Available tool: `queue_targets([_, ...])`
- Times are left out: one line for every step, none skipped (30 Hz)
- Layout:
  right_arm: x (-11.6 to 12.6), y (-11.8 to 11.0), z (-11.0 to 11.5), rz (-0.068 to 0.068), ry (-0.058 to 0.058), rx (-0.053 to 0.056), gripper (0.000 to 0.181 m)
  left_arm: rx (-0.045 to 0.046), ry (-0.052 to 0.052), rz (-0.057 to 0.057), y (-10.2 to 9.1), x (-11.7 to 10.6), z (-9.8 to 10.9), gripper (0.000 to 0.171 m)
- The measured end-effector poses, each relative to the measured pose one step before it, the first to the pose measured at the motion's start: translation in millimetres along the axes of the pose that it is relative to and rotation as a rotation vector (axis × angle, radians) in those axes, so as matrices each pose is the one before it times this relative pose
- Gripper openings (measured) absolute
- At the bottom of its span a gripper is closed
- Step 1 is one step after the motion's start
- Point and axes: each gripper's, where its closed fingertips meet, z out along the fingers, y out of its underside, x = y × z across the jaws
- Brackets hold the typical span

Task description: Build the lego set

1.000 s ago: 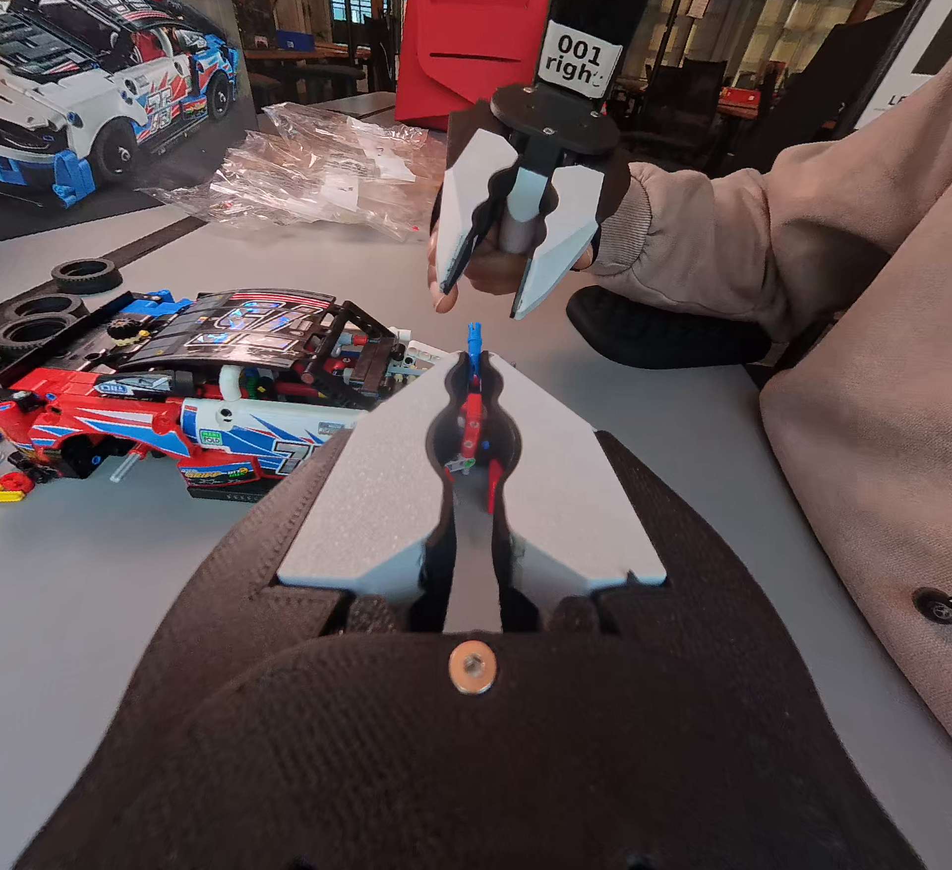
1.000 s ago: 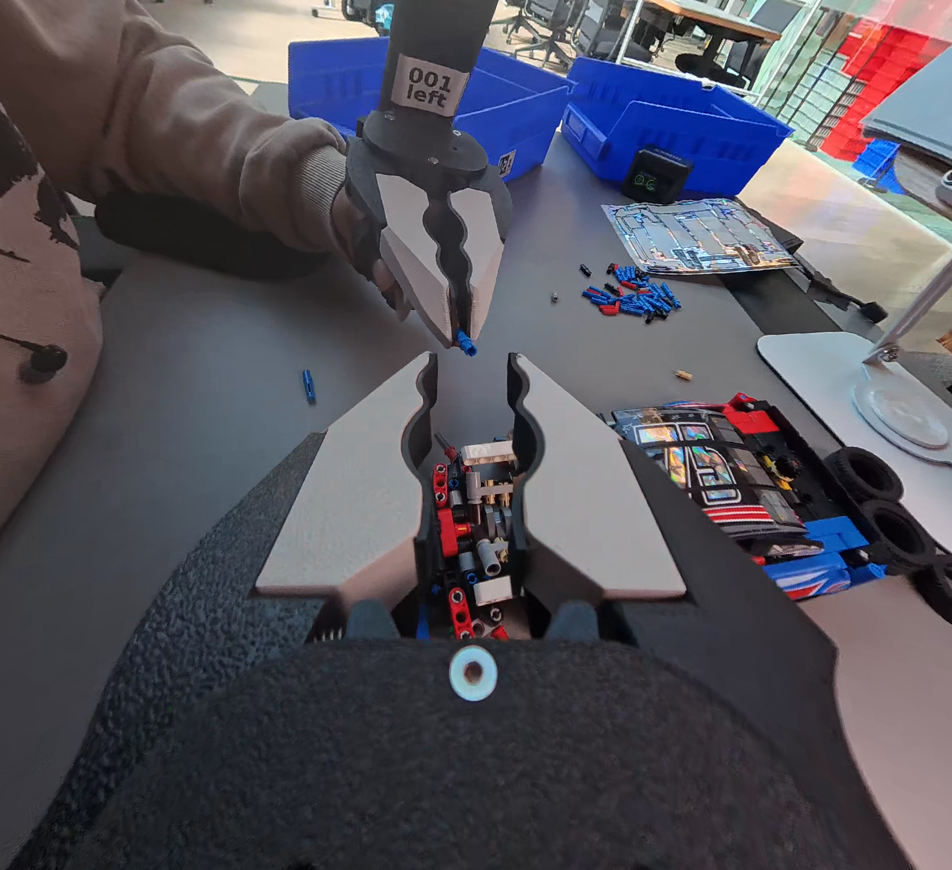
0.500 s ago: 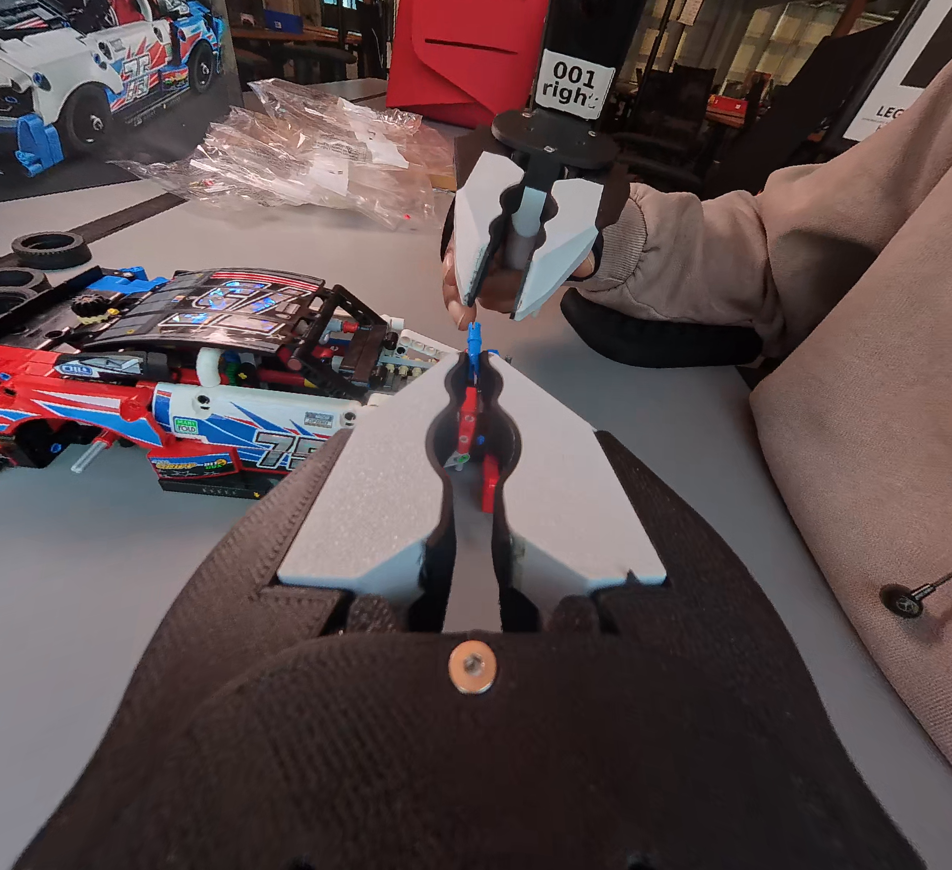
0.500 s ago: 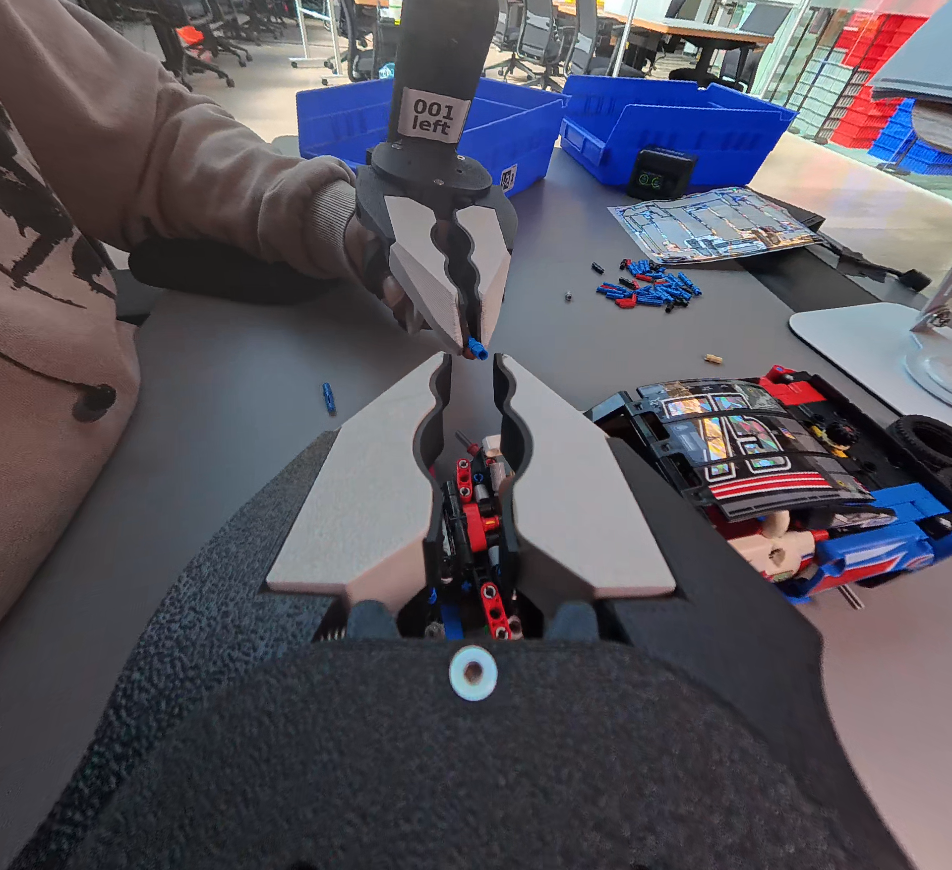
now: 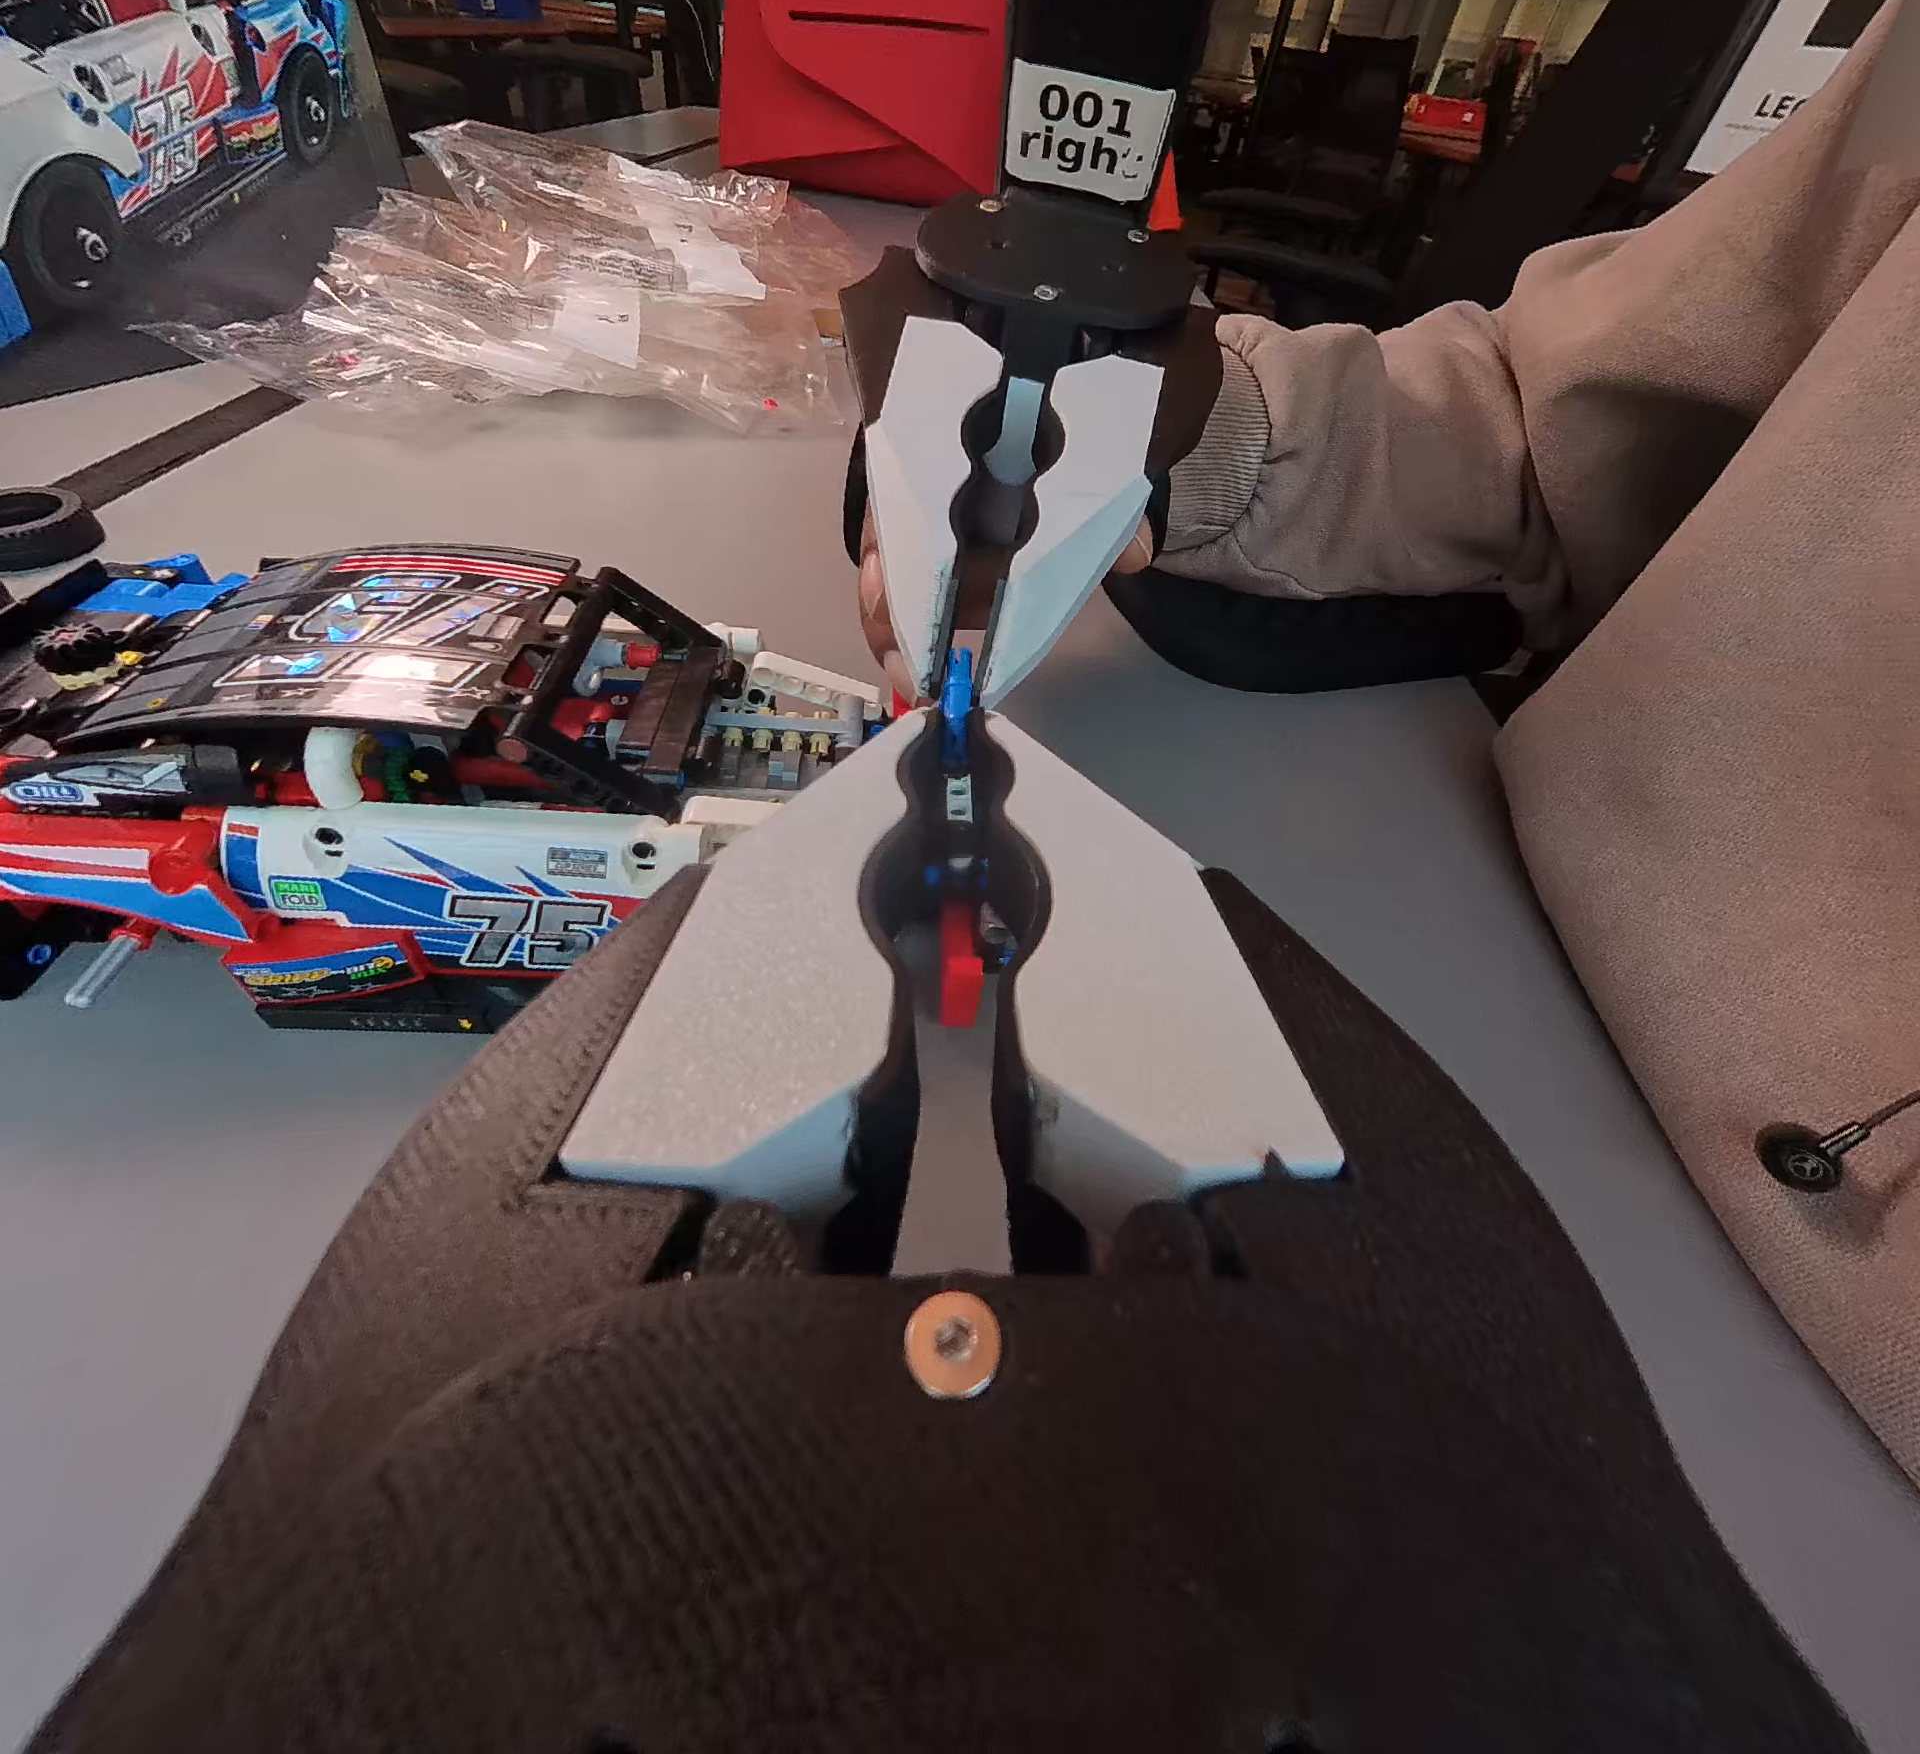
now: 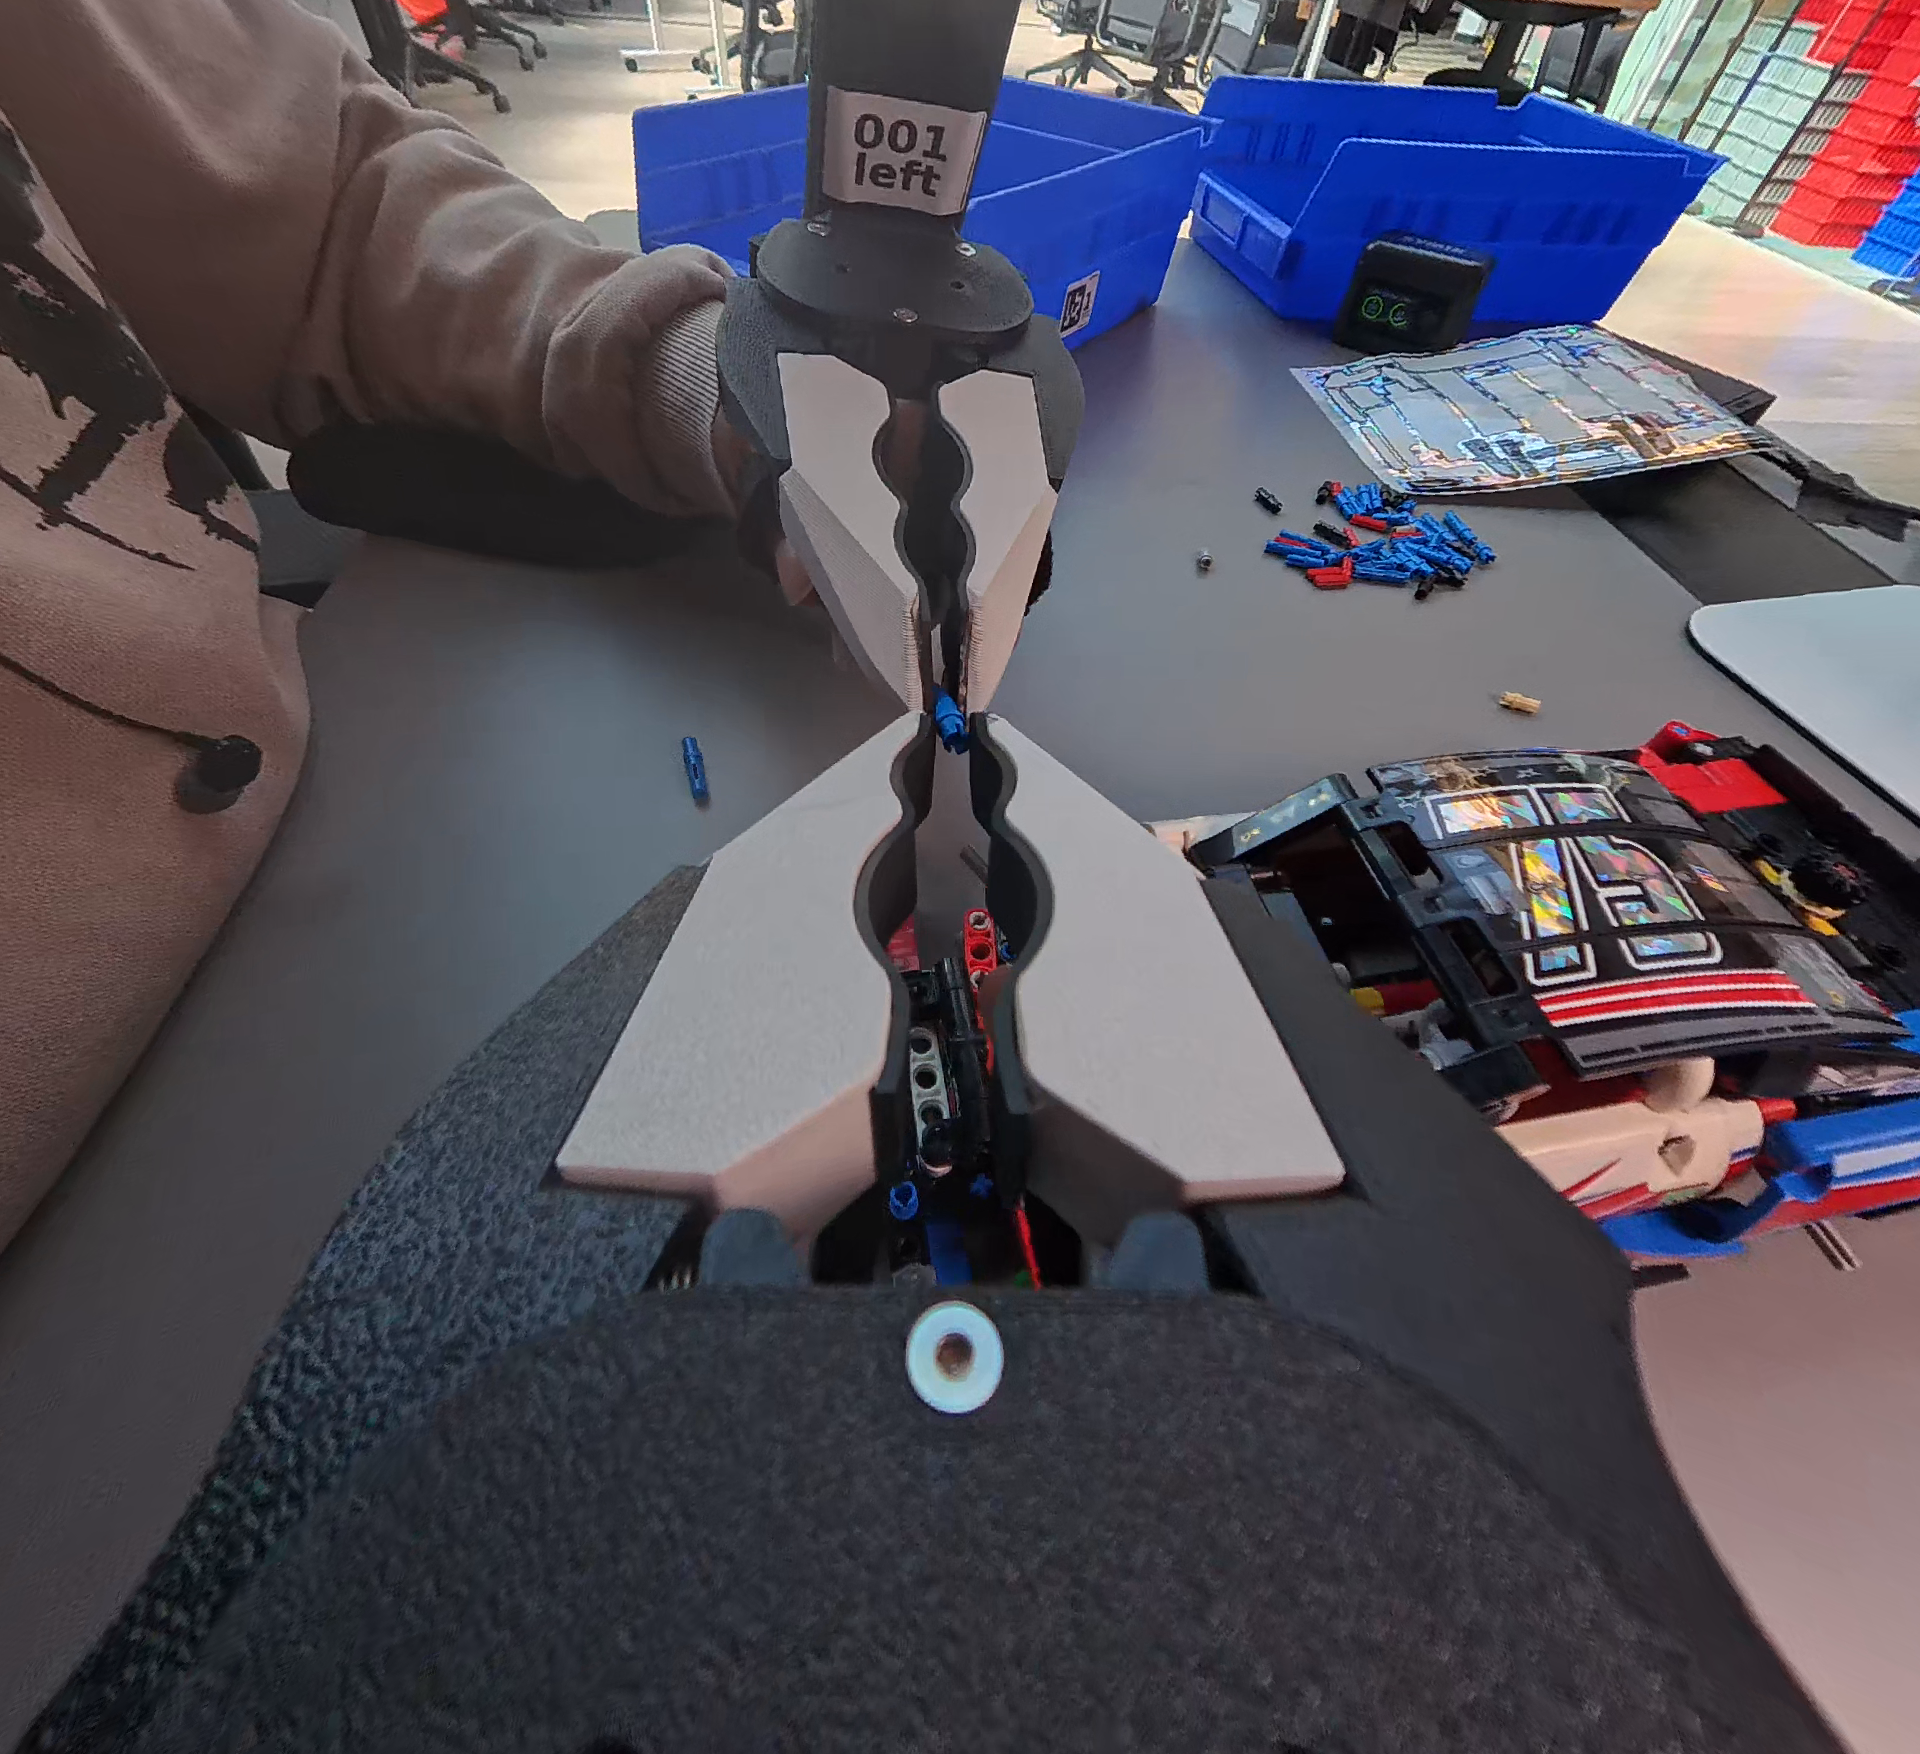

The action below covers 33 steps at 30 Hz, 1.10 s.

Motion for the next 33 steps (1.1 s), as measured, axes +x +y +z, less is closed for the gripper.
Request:
queue_targets([-0.48,0.52,-0.33,0.0047,-0.0055,0.0002,0.004,-0.00476,0.0016,0.0042,0.78,0.76,0.68,0.002])
queue_targets([-0.81,0.52,-0.33,-0.0002,-0.0051,-0.0002,0.004,-0.00445,0.0017,0.0014,0.7,0.68,0.7,0.002])
queue_targets([-0.63,0.69,-0.25,-0.0023,-0.0016,-0.002,0.004,-0.0049,0.0006,0.001,0.85,0.33,0.62,0.002])
queue_targets([-0.82,0.48,0.1,-0.0019,-0.0045,-0.0026,0.006,-0.00488,0.0016,0.0002,1.0,0.38,0.79,0.002])
queue_targets([-0.93,0.02,0.35,-0.0008,-0.0036,-0.0004,0.007,-0.00385,0.0047,-0.0006,0.74,0.74,0.84,0.002])
queue_targets([-0.61,0.41,0.36,-0.0016,-0.0026,-0.0027,0.006,-0.00557,0.0038,0.0,1.19,0.6,0.69,0.002])
queue_targets([0.13,0.79,0.12,-0.0023,0.0012,-0.0035,0.004,-0.00201,0.0002,0.0005,0.6,0.09,0.36,0.002])
queue_targets([-0.1,0.87,-0.14,-0.0015,-0.0019,-0.0016,0.004,-0.00045,0.0009,0.0004,0.24,0.29,0.22,0.002])
queue_targets([-0.53,0.48,-0.28,0.0036,-0.0062,-0.0004,0.004,-0.00084,0.0025,-0.002,0.33,0.39,0.34,0.002])
queue_targets([-0.38,0.37,-0.07,0.0037,-0.0049,-0.0009,0.003,-0.00029,0.001,-0.0016,0.17,0.09,0.29,0.002])
queue_targets([-0.07,0.38,-0.13,0.0,-0.0016,-0.001,0.003,-0.00163,0.0005,-0.0001,0.37,0.05,0.2,0.002])
queue_targets([-0.09,0.57,-0.01,-0.0011,-0.0005,-0.0022,0.003,-0.00285,0.0006,0.0,0.51,0.0,0.18,0.002])
queue_targets([-0.02,0.51,0.09,-0.0006,-0.0002,-0.0019,0.004,-0.00145,0.0007,-0.0004,0.27,0.11,0.06,0.002])
queue_targets([-0.08,0.37,-0.02,-0.0003,-0.0001,-0.0004,0.004,-0.00027,0.0009,-0.0013,0.14,0.21,0.0,0.002])
queue_targets([-0.09,0.39,0.1,0.0003,-0.0008,-0.0008,0.004,-0.0004,0.0013,-0.0004,0.09,0.22,-0.17,0.002])
queue_targets([-0.18,0.9,0.07,0.0,-0.0014,-0.0051,0.004,-0.00065,0.0007,-0.0006,0.0,0.08,-0.14,0.002])
queue_targets([-0.13,0.86,0.21,-0.0016,-0.0013,-0.0044,0.004,-0.00201,0.0008,0.0,0.35,0.1,0.02,0.002])
queue_targets([-0.29,0.32,0.14,-0.0018,-0.0013,-0.0014,0.004,-0.00207,0.001,0.0011,0.36,0.25,0.09,0.002])
queue_targets([-0.43,0.0,0.01,-0.0021,-0.0015,-0.0002,0.004,-0.00118,0.002,-0.0006,0.06,0.4,-0.03,0.002])
queue_targets([-0.51,0.1,0.03,-0.0017,-0.0024,-0.0011,0.004,-0.00092,0.0026,-0.0013,0.13,0.46,-0.06,0.002])
queue_targets([-0.55,0.24,0.15,-0.0005,-0.0034,-0.0025,0.003,-0.00116,0.0013,-0.0012,0.33,0.24,0.1,0.002])
queue_targets([-0.16,0.42,0.16,-0.0003,-0.0015,-0.0031,0.003,-0.0013,-0.0005,-0.0006,0.35,-0.12,0.02,0.002])
queue_targets([0.11,0.5,0.11,-0.0005,-0.0003,-0.0018,0.003,-0.00141,0.0002,-0.001,0.23,-0.13,0.12,0.002])
queue_targets([-0.03,0.31,0.08,0.0007,-0.0012,-0.001,0.003,-0.00157,0.0011,-0.0014,0.25,0.02,0.11,0.002])
queue_targets([-0.04,0.4,0.02,0.0018,-0.0018,-0.0006,0.003,-0.00092,0.001,-0.0013,0.18,0.08,0.09,0.002])
queue_targets([-0.01,0.38,-0.02,0.0009,-0.0011,0.0005,0.003,-0.00041,0.0002,-0.0008,0.21,-0.08,0.15,0.002])
queue_targets([0.0,0.35,0.13,0.0019,-0.0015,0.0005,0.003,-0.00174,0.0006,0.0006,0.21,0.03,0.02,0.002])
queue_targets([-0.19,0.48,0.12,0.003,-0.0027,-0.0006,0.003,-0.00211,0.0004,0.001,0.37,0.18,0.09,0.003])
queue_targets([-0.08,0.52,0.03,0.0015,-0.0023,-0.0008,0.003,-0.0012,0.0002,-0.0003,0.23,0.03,0.08,0.003])
queue_targets([-0.09,0.55,0.13,-0.0002,-0.0016,-0.0005,0.003,-0.00076,0.0004,-0.0007,0.16,-0.04,0.1,0.002])
queue_targets([0.02,0.67,0.06,0.0,-0.0012,-0.0022,0.003,-0.00217,0.0003,0.0001,0.34,0.02,0.14,0.003])
queue_targets([-0.26,0.55,0.09,0.0002,-0.0025,-0.0022,0.003,-0.00117,0.0016,-0.0002,0.22,0.29,0.15,0.002])
queue_targets([-0.39,0.25,-0.08,-0.0007,-0.0031,-0.0001,0.003,0.00044,0.0011,-0.0006,-0.07,0.27,0.1,0.002])
